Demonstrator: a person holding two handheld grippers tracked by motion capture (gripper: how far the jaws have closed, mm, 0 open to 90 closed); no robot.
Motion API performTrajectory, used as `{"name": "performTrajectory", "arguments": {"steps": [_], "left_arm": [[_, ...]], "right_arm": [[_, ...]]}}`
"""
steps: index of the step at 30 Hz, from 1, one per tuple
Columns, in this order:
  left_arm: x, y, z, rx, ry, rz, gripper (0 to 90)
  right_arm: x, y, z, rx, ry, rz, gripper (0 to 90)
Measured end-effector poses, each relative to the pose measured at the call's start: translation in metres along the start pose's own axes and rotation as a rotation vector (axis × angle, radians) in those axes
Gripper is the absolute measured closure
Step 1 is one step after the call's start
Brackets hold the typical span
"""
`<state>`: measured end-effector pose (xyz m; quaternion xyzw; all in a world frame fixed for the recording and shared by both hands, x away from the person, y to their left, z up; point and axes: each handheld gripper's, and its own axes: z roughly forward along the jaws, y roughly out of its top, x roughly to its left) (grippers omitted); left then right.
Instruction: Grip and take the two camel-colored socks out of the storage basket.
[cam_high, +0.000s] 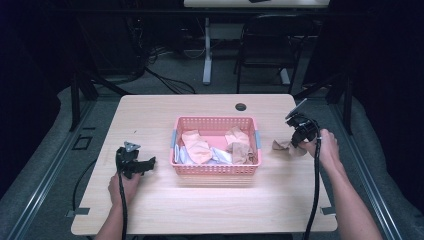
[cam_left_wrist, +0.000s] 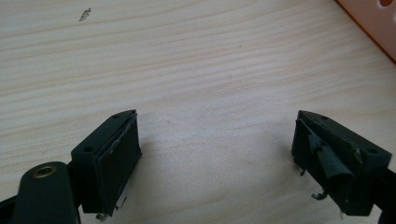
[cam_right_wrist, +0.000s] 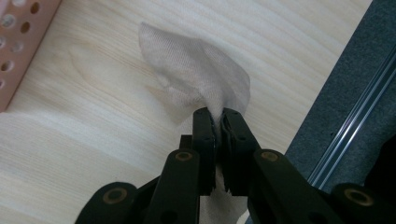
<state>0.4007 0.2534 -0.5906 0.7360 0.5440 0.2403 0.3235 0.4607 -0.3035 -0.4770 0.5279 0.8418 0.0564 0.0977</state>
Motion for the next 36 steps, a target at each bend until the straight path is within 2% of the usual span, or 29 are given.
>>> {"name": "performTrajectory", "arguments": {"steps": [7, 9, 12, 14, 15, 18, 25, 31, 34, 36], "left_arm": [[0.000, 0.000, 0.000, 0.000, 0.000, 0.000, 15.0], [0.000, 0.000, 0.000, 0.000, 0.000, 0.000, 15.0], [0.000, 0.000, 0.000, 0.000, 0.000, 0.000, 15.0], [0.000, 0.000, 0.000, 0.000, 0.000, 0.000, 15.0], [0.000, 0.000, 0.000, 0.000, 0.001, 0.000, 15.0], [0.000, 0.000, 0.000, 0.000, 0.000, 0.000, 15.0], [0.000, 0.000, 0.000, 0.000, 0.000, 0.000, 15.0], [0.000, 0.000, 0.000, 0.000, 0.000, 0.000, 15.0], [0.000, 0.000, 0.000, 0.000, 0.000, 0.000, 15.0], [0.000, 0.000, 0.000, 0.000, 0.000, 0.000, 15.0]], "right_arm": [[-0.001, -0.003, 0.012, 0.016, 0.020, 0.017, 84.6], [-0.002, -0.005, 0.018, 0.018, 0.050, 0.035, 84.4], [-0.004, -0.005, 0.019, 0.026, 0.071, 0.034, 84.4], [-0.004, -0.005, 0.019, 0.038, 0.068, 0.025, 84.4], [-0.004, -0.005, 0.021, 0.022, 0.073, 0.042, 84.3], [-0.004, -0.005, 0.021, 0.024, 0.078, 0.043, 84.0], [-0.007, -0.006, 0.025, 0.060, 0.093, 0.038, 83.3], [-0.008, -0.007, 0.028, 0.064, 0.109, 0.061, 81.7], [-0.009, -0.008, 0.031, 0.070, 0.116, 0.074, 78.5], [-0.010, -0.007, 0.031, 0.087, 0.122, 0.061, 76.8]]}}
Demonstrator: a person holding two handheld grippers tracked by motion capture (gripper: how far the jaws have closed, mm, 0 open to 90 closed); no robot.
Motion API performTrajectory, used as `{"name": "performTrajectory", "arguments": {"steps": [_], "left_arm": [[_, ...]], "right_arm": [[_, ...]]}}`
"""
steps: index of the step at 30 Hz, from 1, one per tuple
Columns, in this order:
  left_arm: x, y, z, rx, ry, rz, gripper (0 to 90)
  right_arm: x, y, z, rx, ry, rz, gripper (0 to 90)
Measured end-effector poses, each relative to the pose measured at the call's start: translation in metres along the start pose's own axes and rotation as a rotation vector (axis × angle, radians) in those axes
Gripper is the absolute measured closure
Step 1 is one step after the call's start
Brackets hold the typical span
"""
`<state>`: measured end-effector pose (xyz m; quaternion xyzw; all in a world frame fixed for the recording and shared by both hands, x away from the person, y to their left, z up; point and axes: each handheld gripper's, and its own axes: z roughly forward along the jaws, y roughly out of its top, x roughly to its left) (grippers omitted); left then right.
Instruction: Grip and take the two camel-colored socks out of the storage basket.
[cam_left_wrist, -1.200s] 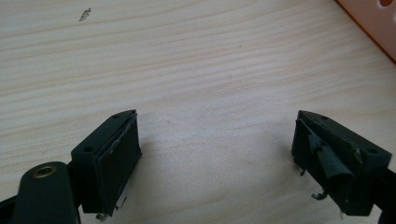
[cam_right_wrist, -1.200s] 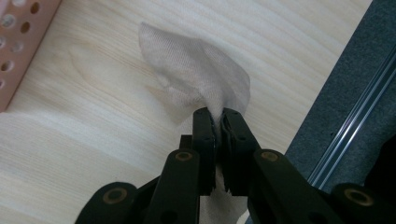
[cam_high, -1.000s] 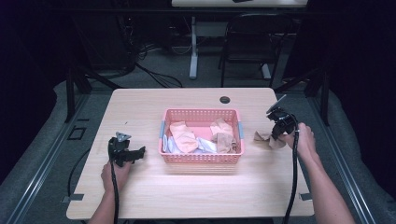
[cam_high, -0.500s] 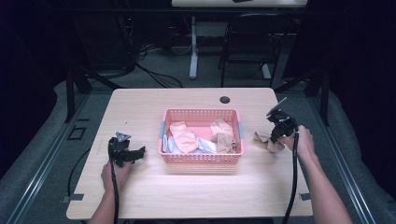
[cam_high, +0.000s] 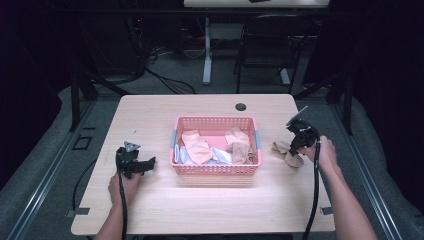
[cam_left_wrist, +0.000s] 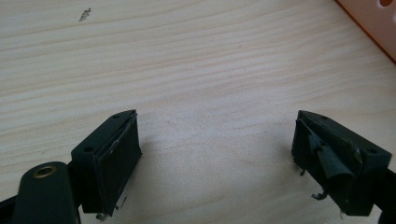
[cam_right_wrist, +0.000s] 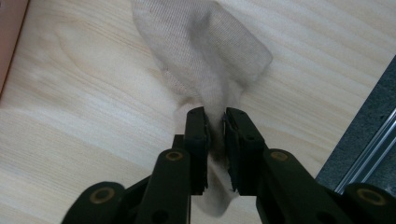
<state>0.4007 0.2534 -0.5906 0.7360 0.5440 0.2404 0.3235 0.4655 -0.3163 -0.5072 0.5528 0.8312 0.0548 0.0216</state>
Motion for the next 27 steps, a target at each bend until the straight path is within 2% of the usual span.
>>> {"name": "performTrajectory", "arguments": {"steps": [1, 4, 5, 6, 7, 8, 9, 10, 13, 15, 17, 18, 20, 22, 23, 25, 26, 27], "left_arm": [[0.000, 0.000, 0.000, 0.000, 0.000, 0.000, 15.0], [0.000, 0.000, 0.000, 0.000, 0.000, 0.000, 15.0], [0.000, 0.000, 0.000, 0.000, 0.000, 0.000, 15.0], [0.000, 0.000, 0.000, 0.000, 0.000, 0.000, 15.0], [0.000, 0.000, 0.000, 0.000, 0.000, 0.000, 15.0], [0.000, 0.000, 0.000, 0.000, 0.000, 0.000, 15.0], [0.000, 0.000, 0.000, 0.000, 0.000, 0.000, 15.0], [0.000, 0.000, 0.000, 0.000, 0.000, 0.000, 15.0], [0.000, 0.000, 0.000, 0.000, 0.001, 0.000, 15.0], [0.000, 0.000, 0.000, 0.000, 0.000, 0.000, 15.0], [0.000, 0.000, 0.000, 0.000, 0.000, 0.000, 15.0], [0.000, 0.000, 0.000, 0.000, 0.000, 0.000, 15.0], [0.000, 0.000, 0.000, 0.000, 0.000, 0.000, 15.0], [0.000, 0.000, 0.000, 0.000, 0.000, 0.000, 15.0], [0.000, 0.000, 0.000, -0.001, 0.001, 0.000, 15.0], [0.000, 0.000, 0.000, 0.000, 0.001, 0.000, 15.0], [0.000, 0.000, 0.000, 0.000, 0.000, 0.000, 15.0], [0.000, 0.000, 0.000, 0.000, 0.000, 0.000, 15.0]], "right_arm": [[0.000, -0.001, 0.000, -0.005, -0.006, 0.005, 70.8], [0.000, -0.002, -0.004, -0.033, 0.009, -0.001, 66.1], [0.000, -0.003, -0.008, -0.051, 0.008, -0.015, 59.7], [0.000, -0.003, -0.008, -0.051, 0.008, -0.015, 59.7], [0.001, -0.004, -0.013, -0.064, 0.007, -0.023, 50.9], [0.001, -0.004, -0.013, -0.064, 0.007, -0.023, 50.9], [0.001, -0.006, -0.018, -0.078, 0.013, -0.027, 36.7], [0.000, -0.007, -0.021, -0.092, 0.019, -0.027, 28.2], [0.001, -0.009, -0.031, -0.128, 0.036, -0.030, 17.7], [0.001, -0.009, -0.035, -0.130, 0.037, -0.040, 14.9], [0.005, -0.011, -0.044, -0.178, 0.050, -0.040, 9.8], [0.006, -0.011, -0.048, -0.172, 0.049, -0.057, 7.1], [0.009, -0.011, -0.054, -0.194, 0.060, -0.073, 4.1], [0.011, -0.011, -0.057, -0.209, 0.061, -0.078, 3.0], [0.016, -0.010, -0.062, -0.241, 0.067, -0.083, 0.7], [0.018, -0.010, -0.065, -0.250, 0.065, -0.092, 0.4], [0.024, -0.009, -0.069, -0.269, 0.061, -0.114, 0.1], [0.027, -0.008, -0.071, -0.286, 0.069, -0.116, 0.0]]}}
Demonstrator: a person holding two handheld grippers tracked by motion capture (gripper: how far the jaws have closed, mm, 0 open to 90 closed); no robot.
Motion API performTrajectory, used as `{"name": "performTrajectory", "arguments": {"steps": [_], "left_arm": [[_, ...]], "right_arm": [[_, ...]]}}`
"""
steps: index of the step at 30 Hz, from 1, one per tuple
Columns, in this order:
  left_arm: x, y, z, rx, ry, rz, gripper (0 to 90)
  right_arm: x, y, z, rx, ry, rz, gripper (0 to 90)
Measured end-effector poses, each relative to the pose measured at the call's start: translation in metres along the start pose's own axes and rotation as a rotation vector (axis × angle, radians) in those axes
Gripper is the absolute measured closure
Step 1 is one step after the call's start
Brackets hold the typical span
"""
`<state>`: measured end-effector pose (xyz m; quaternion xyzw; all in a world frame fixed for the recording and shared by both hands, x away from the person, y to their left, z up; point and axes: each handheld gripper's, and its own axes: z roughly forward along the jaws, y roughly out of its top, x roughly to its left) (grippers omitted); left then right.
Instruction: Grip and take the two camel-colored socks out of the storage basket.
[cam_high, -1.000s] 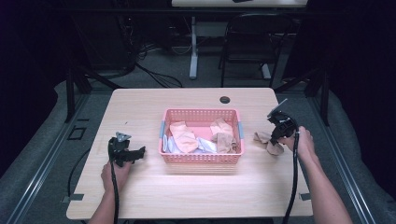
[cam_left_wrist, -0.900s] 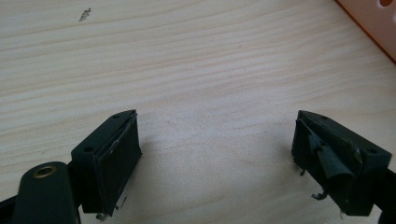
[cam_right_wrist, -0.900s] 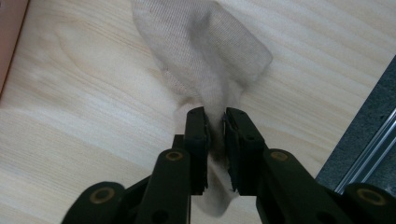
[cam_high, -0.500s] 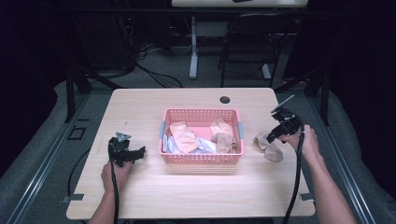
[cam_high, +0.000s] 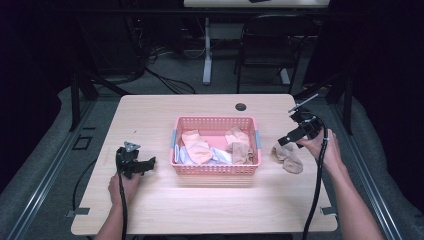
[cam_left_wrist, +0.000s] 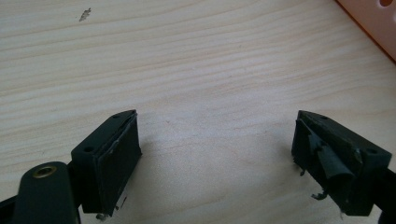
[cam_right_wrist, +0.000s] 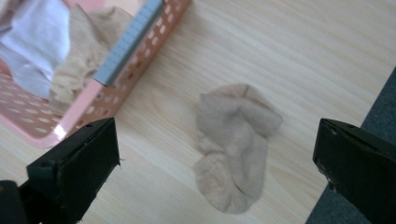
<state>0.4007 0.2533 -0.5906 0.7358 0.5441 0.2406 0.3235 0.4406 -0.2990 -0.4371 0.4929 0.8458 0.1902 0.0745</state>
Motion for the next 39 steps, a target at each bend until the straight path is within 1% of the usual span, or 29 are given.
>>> {"name": "performTrajectory", "arguments": {"steps": [1, 2, 3, 6, 7, 10, 11, 12, 13, 16, 21, 22, 23, 24, 25, 28, 29, 34, 35, 37, 38, 39], "left_arm": [[0.000, 0.000, 0.000, 0.000, 0.000, 0.000, 15.0], [0.000, 0.000, 0.000, 0.000, 0.000, 0.000, 15.0], [0.000, 0.000, 0.000, 0.000, 0.000, 0.000, 15.0], [0.000, 0.000, 0.000, 0.000, 0.000, 0.001, 15.0], [0.000, 0.000, 0.000, 0.000, 0.000, 0.000, 15.0], [0.000, 0.000, 0.000, 0.000, 0.000, 0.000, 15.0], [0.000, 0.000, 0.000, 0.000, 0.000, 0.000, 15.0], [0.000, 0.000, 0.000, 0.000, 0.000, 0.000, 15.0], [0.000, 0.000, 0.000, 0.000, 0.000, 0.000, 15.0], [0.000, 0.000, 0.000, 0.000, -0.001, 0.000, 15.0], [0.000, 0.000, 0.000, 0.000, 0.000, 0.000, 15.0], [0.000, 0.000, 0.000, 0.001, -0.001, 0.000, 15.0], [0.000, 0.000, 0.000, 0.001, -0.001, 0.000, 15.0], [0.000, 0.000, 0.000, 0.000, 0.000, 0.000, 15.0], [0.000, 0.000, 0.000, 0.000, 0.000, 0.000, 15.0], [0.000, 0.000, 0.000, 0.000, -0.001, 0.000, 15.0], [0.000, 0.000, 0.000, 0.000, -0.001, 0.000, 15.0], [0.000, 0.000, 0.000, 0.000, -0.001, 0.000, 15.0], [0.000, 0.000, 0.000, 0.000, -0.001, 0.000, 15.0], [0.000, 0.000, 0.000, 0.000, -0.001, 0.000, 15.0], [0.000, 0.000, 0.000, 0.000, -0.001, 0.000, 15.0], [0.000, 0.000, 0.000, 0.000, -0.001, 0.000, 15.0]], "right_arm": [[0.003, 0.002, -0.002, -0.001, 0.009, -0.008, 0.0], [0.003, 0.002, -0.002, -0.001, 0.009, -0.008, 0.0], [0.010, 0.005, -0.005, -0.030, 0.005, -0.030, 0.0], [0.020, 0.010, -0.008, -0.049, 0.006, -0.061, 0.0], [0.023, 0.012, -0.009, -0.050, 0.014, -0.070, 0.0], [0.030, 0.016, -0.011, -0.058, 0.010, -0.089, 0.0], [0.036, 0.019, -0.011, -0.067, 0.013, -0.105, 0.0], [0.036, 0.019, -0.011, -0.067, 0.013, -0.105, 0.0], [0.042, 0.022, -0.010, -0.077, 0.022, -0.117, 0.0], [0.050, 0.027, -0.009, -0.086, 0.037, -0.140, 0.0], [0.063, 0.034, -0.006, -0.111, 0.045, -0.172, 0.0], [0.066, 0.036, -0.006, -0.111, 0.050, -0.185, 0.0], [0.066, 0.036, -0.006, -0.111, 0.050, -0.185, 0.0], [0.071, 0.038, -0.003, -0.122, 0.056, -0.191, 0.0], [0.071, 0.038, -0.003, -0.122, 0.056, -0.191, 0.0], [0.078, 0.042, 0.001, -0.120, 0.063, -0.206, 0.0], [0.082, 0.045, 0.004, -0.112, 0.072, -0.218, 0.0], [0.092, 0.052, 0.013, -0.096, 0.092, -0.246, 0.0], [0.093, 0.053, 0.015, -0.089, 0.089, -0.255, 0.0], [0.097, 0.054, 0.019, -0.090, 0.101, -0.258, 0.0], [0.098, 0.055, 0.021, -0.080, 0.104, -0.264, 0.0], [0.099, 0.056, 0.023, -0.087, 0.109, -0.258, 0.0]]}}
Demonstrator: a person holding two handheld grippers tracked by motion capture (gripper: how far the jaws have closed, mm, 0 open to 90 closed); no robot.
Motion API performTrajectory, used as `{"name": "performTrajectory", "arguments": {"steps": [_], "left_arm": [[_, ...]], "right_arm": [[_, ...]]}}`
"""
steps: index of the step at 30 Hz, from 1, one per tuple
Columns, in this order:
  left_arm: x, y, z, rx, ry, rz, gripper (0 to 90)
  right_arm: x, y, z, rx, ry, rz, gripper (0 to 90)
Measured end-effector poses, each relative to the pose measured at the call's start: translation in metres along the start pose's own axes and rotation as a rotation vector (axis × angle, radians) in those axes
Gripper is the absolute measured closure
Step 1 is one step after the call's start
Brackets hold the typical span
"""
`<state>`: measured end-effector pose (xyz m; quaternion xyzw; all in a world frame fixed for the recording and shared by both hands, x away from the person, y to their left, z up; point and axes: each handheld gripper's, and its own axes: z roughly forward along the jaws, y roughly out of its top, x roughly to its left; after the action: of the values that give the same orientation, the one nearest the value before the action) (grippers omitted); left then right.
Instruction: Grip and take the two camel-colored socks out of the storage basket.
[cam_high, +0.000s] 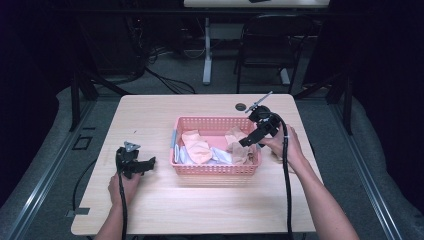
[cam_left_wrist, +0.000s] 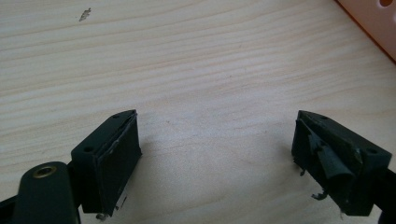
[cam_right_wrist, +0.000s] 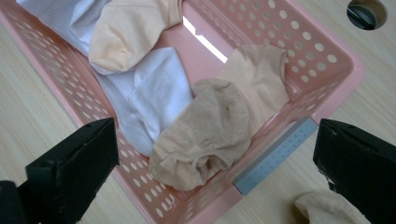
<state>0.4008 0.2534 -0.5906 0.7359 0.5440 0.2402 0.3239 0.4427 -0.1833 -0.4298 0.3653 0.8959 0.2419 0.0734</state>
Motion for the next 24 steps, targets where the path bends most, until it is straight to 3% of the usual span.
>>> {"name": "performTrajectory", "arguments": {"steps": [10, 14, 16, 17, 24], "left_arm": [[0.000, 0.000, 0.000, 0.000, 0.000, 0.000, 15.0], [0.000, 0.000, 0.000, 0.000, 0.000, 0.000, 14.9], [0.000, 0.000, 0.000, 0.000, 0.000, 0.000, 15.0], [0.000, 0.000, 0.000, 0.000, 0.000, 0.000, 15.0], [0.000, 0.000, 0.000, 0.000, 0.000, 0.000, 15.0]], "right_arm": [[0.002, 0.007, 0.020, 0.036, 0.052, -0.002, 0.0], [0.003, 0.009, 0.036, 0.089, 0.052, -0.014, 0.0], [0.004, 0.008, 0.041, 0.090, 0.046, -0.003, 0.0], [0.004, 0.008, 0.049, 0.128, 0.040, -0.006, 0.0], [0.005, 0.011, 0.072, 0.208, 0.040, -0.005, 0.2]]}}
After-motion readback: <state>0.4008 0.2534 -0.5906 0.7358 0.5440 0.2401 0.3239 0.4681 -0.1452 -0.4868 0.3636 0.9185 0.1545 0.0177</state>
